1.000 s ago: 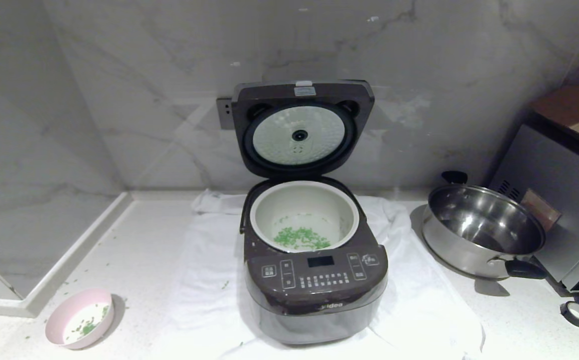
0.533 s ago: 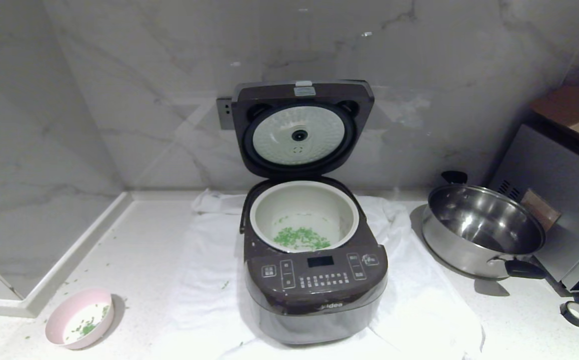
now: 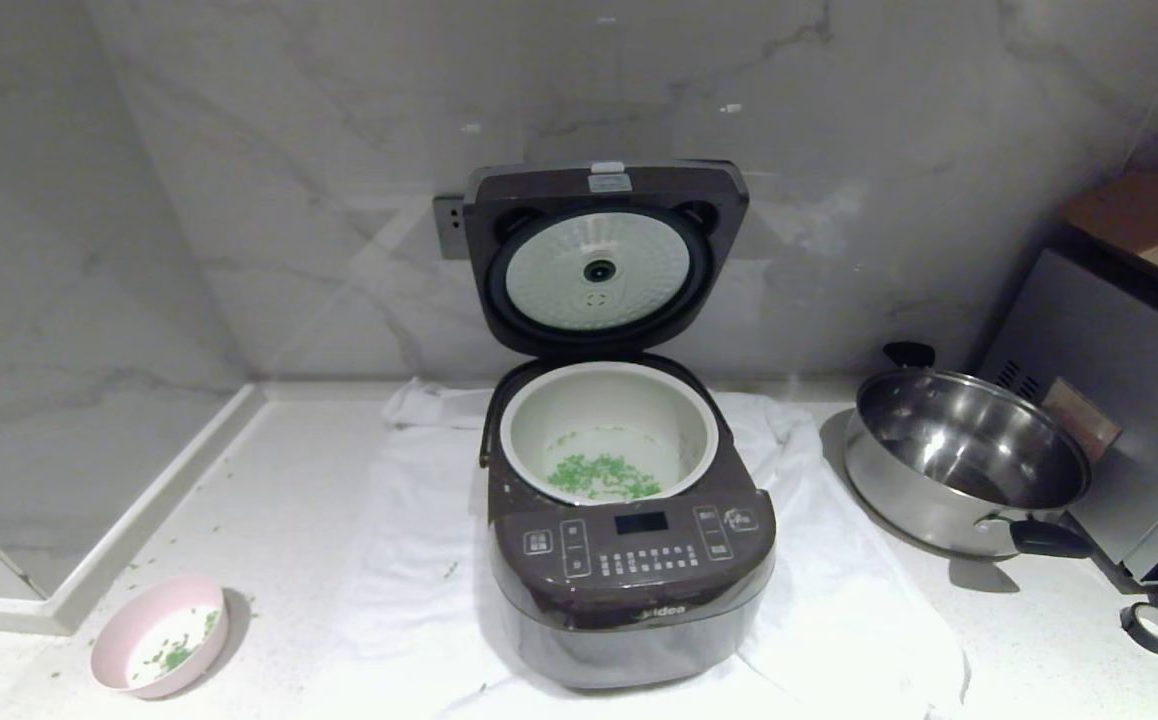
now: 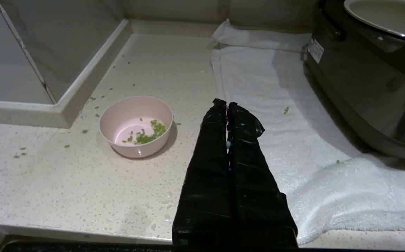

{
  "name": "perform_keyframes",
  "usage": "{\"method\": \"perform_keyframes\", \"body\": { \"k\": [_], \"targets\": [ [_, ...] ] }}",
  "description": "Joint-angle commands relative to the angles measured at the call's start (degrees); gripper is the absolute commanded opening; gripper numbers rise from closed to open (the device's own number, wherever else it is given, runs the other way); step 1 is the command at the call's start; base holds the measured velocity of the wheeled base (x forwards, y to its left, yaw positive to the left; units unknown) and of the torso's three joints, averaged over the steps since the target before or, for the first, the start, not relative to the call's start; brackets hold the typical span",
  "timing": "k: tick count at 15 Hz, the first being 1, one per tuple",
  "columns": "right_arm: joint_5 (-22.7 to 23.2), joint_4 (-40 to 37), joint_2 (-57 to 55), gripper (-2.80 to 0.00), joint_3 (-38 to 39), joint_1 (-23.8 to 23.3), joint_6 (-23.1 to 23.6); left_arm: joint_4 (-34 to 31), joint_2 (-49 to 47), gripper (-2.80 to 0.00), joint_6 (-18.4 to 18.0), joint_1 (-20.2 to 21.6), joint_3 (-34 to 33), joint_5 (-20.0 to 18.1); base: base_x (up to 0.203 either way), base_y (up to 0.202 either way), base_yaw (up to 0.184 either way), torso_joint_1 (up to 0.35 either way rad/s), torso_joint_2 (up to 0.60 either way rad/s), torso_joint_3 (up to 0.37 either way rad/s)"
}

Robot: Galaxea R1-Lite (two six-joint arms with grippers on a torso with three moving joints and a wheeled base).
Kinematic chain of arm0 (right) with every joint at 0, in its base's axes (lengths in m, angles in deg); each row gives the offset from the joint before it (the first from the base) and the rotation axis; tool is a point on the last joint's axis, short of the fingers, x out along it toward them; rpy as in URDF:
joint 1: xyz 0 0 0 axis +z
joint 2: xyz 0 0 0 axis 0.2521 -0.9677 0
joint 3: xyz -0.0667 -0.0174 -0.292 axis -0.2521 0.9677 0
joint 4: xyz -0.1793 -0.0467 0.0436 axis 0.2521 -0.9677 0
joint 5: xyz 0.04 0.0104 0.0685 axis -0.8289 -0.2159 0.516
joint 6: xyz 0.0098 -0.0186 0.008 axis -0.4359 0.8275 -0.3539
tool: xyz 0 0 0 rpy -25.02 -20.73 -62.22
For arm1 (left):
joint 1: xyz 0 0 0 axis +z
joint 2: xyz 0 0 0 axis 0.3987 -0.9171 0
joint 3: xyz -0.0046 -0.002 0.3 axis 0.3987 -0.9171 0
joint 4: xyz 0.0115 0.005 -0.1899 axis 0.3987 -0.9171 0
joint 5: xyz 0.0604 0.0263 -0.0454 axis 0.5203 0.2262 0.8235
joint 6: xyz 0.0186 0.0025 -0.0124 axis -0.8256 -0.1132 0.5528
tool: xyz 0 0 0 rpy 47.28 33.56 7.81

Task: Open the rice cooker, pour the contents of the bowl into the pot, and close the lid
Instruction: Turn on the tap

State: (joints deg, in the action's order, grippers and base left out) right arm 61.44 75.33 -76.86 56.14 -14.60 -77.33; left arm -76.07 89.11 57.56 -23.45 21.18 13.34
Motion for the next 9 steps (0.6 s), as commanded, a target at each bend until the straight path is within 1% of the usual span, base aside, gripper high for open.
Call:
{"method": "perform_keyframes", "body": {
  "k": [1, 3, 6, 9],
  "targets": [
    [0.7, 2.7, 0.2, -2.80, 6.1, 0.0, 0.9, -0.1, 0.0, -2.80, 0.0, 0.1, 0.0, 0.0, 0.000, 0.000, 0.000, 0.000, 0.00, 0.000],
    [1.4, 9.9, 0.1, -2.80, 9.0, 0.0, 0.1, -0.2, 0.0, -2.80, -0.1, 0.1, 0.1, 0.0, 0.000, 0.000, 0.000, 0.000, 0.00, 0.000],
    [3.1, 10.3, 0.1, -2.80, 9.4, 0.0, 0.2, 0.0, 0.0, -2.80, 0.0, 0.1, 0.0, 0.0, 0.000, 0.000, 0.000, 0.000, 0.00, 0.000],
    [2.7, 10.5, 0.1, -2.80, 9.5, -0.1, -1.5, 0.0, 0.0, -2.80, -0.2, 0.1, 0.1, 0.1, 0.000, 0.000, 0.000, 0.000, 0.00, 0.000]
  ]
}}
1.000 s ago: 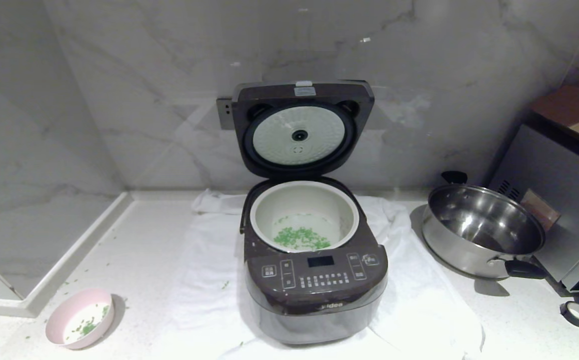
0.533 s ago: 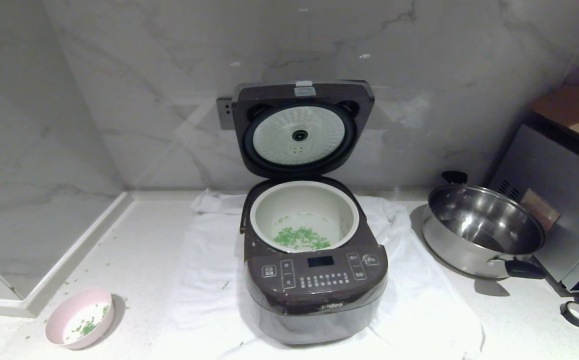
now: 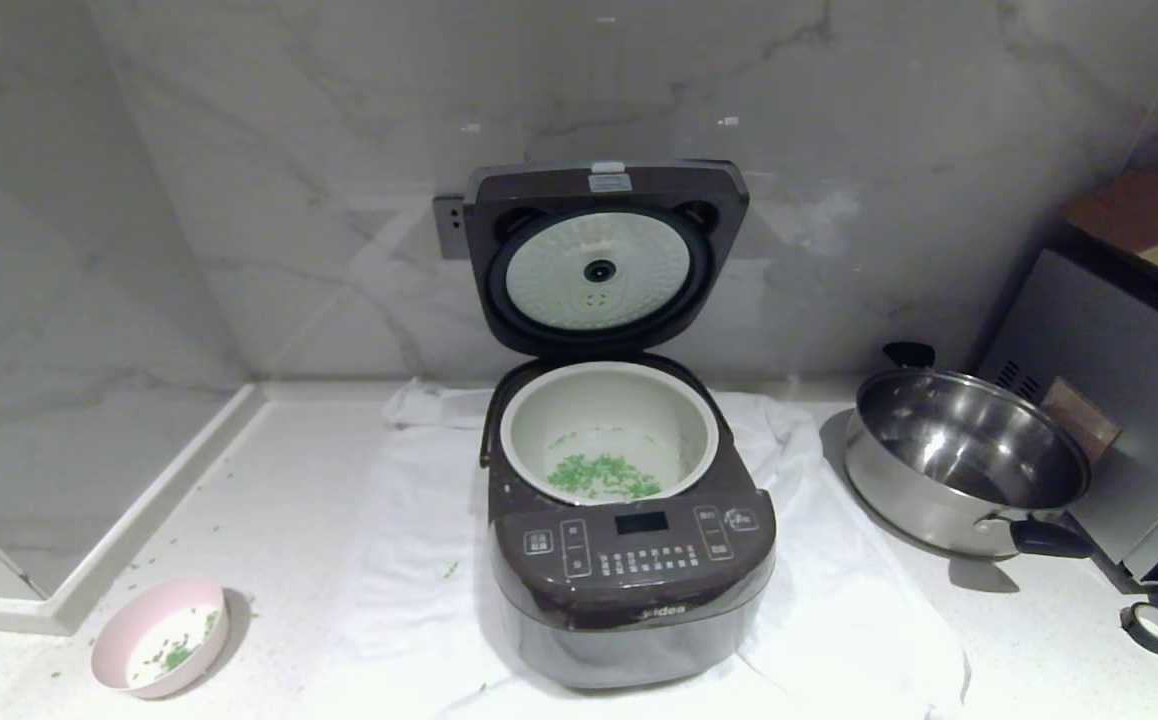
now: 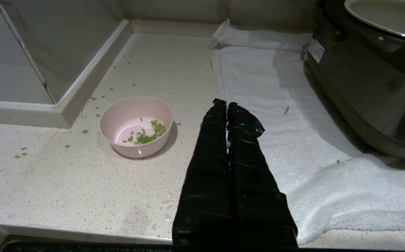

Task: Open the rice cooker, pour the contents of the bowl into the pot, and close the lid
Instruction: Turn on the tap

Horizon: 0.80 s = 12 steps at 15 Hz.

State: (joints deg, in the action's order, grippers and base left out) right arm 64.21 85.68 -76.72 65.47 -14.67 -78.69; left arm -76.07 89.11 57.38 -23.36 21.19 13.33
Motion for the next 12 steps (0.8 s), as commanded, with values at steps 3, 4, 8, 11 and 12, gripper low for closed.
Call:
{"method": "perform_keyframes", "body": {
  "k": [3, 4, 8, 11, 12],
  "targets": [
    [0.4, 0.0, 0.0, -2.80, 0.4, 0.0, 0.1, 0.0, 0.0, -2.80, 0.1, 0.0, 0.0, 0.0, 0.000, 0.000, 0.000, 0.000, 0.00, 0.000],
    [0.9, 0.0, 0.0, -2.80, 1.2, 0.0, 0.2, 0.0, 0.0, -2.80, 0.1, 0.0, 0.0, 0.0, 0.000, 0.000, 0.000, 0.000, 0.00, 0.000],
    [1.5, -0.9, 0.0, -2.80, 1.3, 0.0, -0.4, -0.2, 0.0, -2.80, 0.0, 0.0, 0.1, 0.0, 0.000, 0.000, 0.000, 0.000, 0.00, 0.000],
    [1.6, -1.1, 0.0, -2.80, 1.2, 0.0, 0.0, -0.2, 0.0, -2.80, 0.0, 0.0, 0.1, 0.0, 0.000, 0.000, 0.000, 0.000, 0.00, 0.000],
    [2.4, -1.4, 0.0, -2.80, 1.2, 0.1, 0.3, -0.2, 0.0, -2.80, 0.0, 0.0, 0.1, 0.0, 0.000, 0.000, 0.000, 0.000, 0.00, 0.000]
  ]
}}
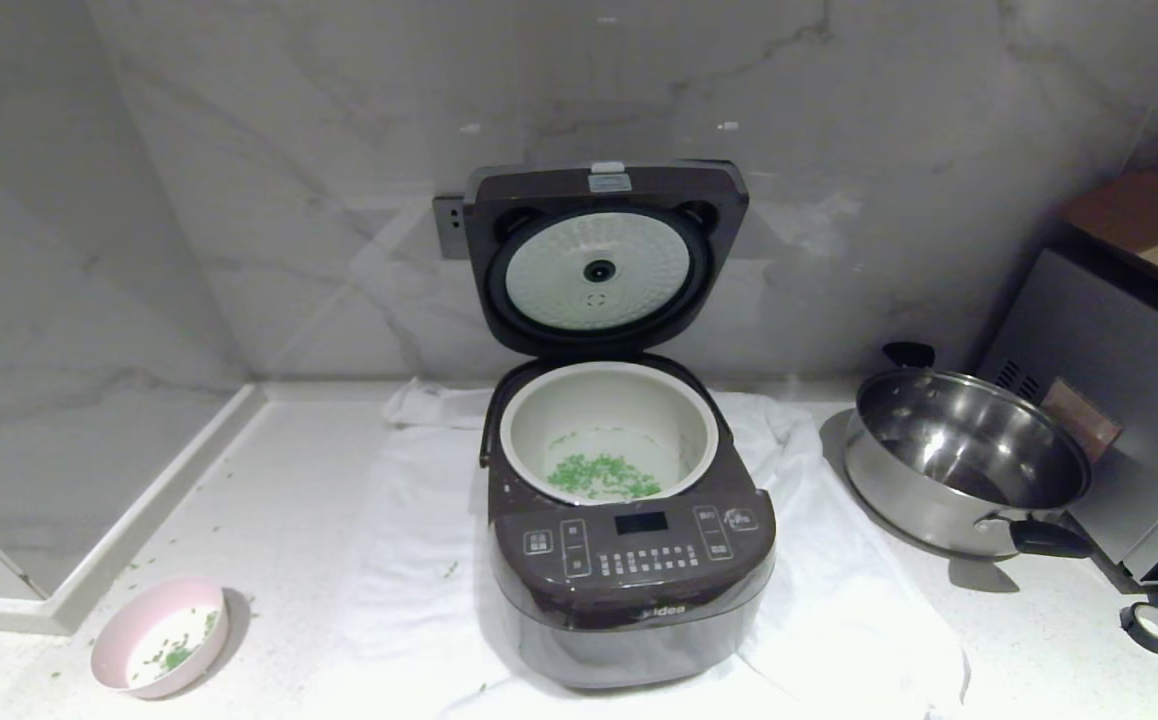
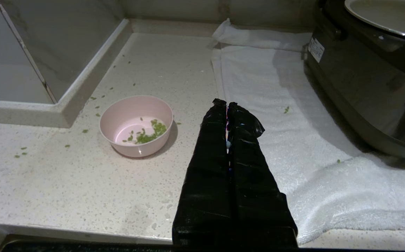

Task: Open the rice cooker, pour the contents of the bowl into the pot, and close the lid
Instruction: Turn on the tap

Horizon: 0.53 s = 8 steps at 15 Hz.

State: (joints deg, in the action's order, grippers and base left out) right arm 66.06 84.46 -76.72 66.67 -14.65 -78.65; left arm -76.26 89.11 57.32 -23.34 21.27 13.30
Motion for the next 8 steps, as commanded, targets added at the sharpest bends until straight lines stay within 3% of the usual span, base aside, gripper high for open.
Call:
{"method": "perform_keyframes", "body": {
  "k": [1, 8],
  "targets": [
    [1.2, -0.2, 0.0, -2.80, 0.0, 0.0, 0.7, 0.0, 0.0, -2.80, 0.0, -0.1, 0.0, 0.0, 0.000, 0.000, 0.000, 0.000, 0.00, 0.000],
    [0.2, -0.1, 0.0, -2.80, 0.0, 0.0, -1.5, -0.2, 0.0, -2.80, -0.1, -0.1, 0.0, 0.0, 0.000, 0.000, 0.000, 0.000, 0.00, 0.000]
  ]
}}
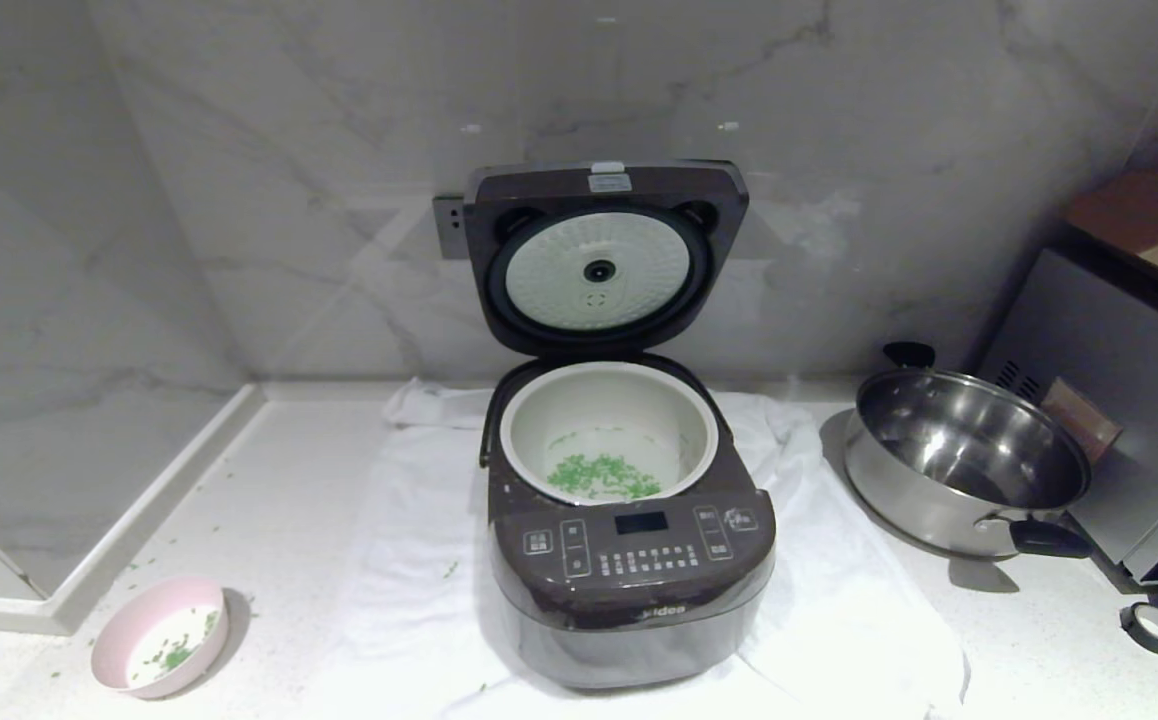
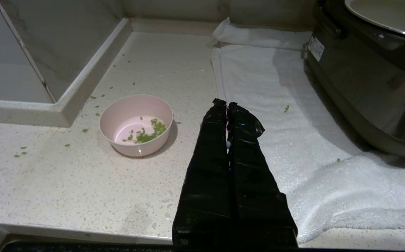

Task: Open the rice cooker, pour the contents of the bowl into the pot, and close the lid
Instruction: Turn on the tap

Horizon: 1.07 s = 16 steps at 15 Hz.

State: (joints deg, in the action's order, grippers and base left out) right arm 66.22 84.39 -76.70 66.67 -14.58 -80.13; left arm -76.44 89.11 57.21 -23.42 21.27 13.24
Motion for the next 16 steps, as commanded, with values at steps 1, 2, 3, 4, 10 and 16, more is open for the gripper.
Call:
{"method": "perform_keyframes", "body": {
  "k": [1, 2, 3, 4, 10, 16],
  "targets": [
    [0.0, 0.0, 0.0, -2.80, 0.0, 0.1, 0.0, -0.1, 0.0, -2.80, 0.0, 0.0, 0.0, 0.0, 0.000, 0.000, 0.000, 0.000, 0.00, 0.000],
    [0.0, 0.0, 0.0, -2.80, -0.1, 0.1, 0.1, -0.1, 0.0, -2.80, 0.0, 0.0, 0.0, 0.0, 0.000, 0.000, 0.000, 0.000, 0.00, 0.000],
    [0.0, 0.0, 0.0, -2.80, -0.1, 0.0, 0.1, -0.1, 0.0, -2.80, 0.0, 0.0, 0.0, 0.0, 0.000, 0.000, 0.000, 0.000, 0.00, 0.000],
    [0.0, 0.0, 0.0, -2.80, 0.0, 0.1, 0.2, -0.1, 0.0, -2.80, -0.1, 0.0, 0.0, 0.0, 0.000, 0.000, 0.000, 0.000, 0.00, 0.000],
    [0.0, 0.0, 0.0, -2.80, -0.1, 0.1, 0.1, -0.2, -0.1, -2.80, -4.2, 0.0, 0.3, -1.6, 0.000, 0.000, 0.000, 0.000, 0.00, 0.000],
    [0.0, -0.1, 0.0, -2.80, -0.1, 0.0, 0.1, -0.2, 0.0, -2.80, -4.2, 0.1, 0.3, -1.6, 0.000, 0.000, 0.000, 0.000, 0.00, 0.000]
  ]
}}
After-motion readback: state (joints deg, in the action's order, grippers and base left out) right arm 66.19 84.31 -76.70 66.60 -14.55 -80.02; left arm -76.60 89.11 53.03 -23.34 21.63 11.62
